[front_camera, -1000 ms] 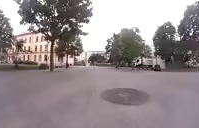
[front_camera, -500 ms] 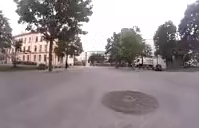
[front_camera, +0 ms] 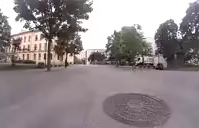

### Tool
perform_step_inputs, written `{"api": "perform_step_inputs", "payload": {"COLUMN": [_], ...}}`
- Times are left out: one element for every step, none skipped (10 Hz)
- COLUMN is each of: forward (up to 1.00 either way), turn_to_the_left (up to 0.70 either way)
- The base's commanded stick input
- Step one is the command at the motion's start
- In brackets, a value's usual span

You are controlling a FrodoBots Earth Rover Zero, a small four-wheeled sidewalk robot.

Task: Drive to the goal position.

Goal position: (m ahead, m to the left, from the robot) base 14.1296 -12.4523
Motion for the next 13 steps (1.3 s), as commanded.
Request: {"api": "perform_step_inputs", "payload": {"forward": [0.60, 0.60, 0.60, 0.60, 0.60, 0.60, 0.60, 0.60, 0.60, 0.60, 0.60, 0.60, 0.60], "turn_to_the_left": [0.00, 0.00, 0.00, 0.00, 0.00, 0.00, 0.00, 0.00, 0.00, 0.00, 0.00, 0.00, 0.00]}}
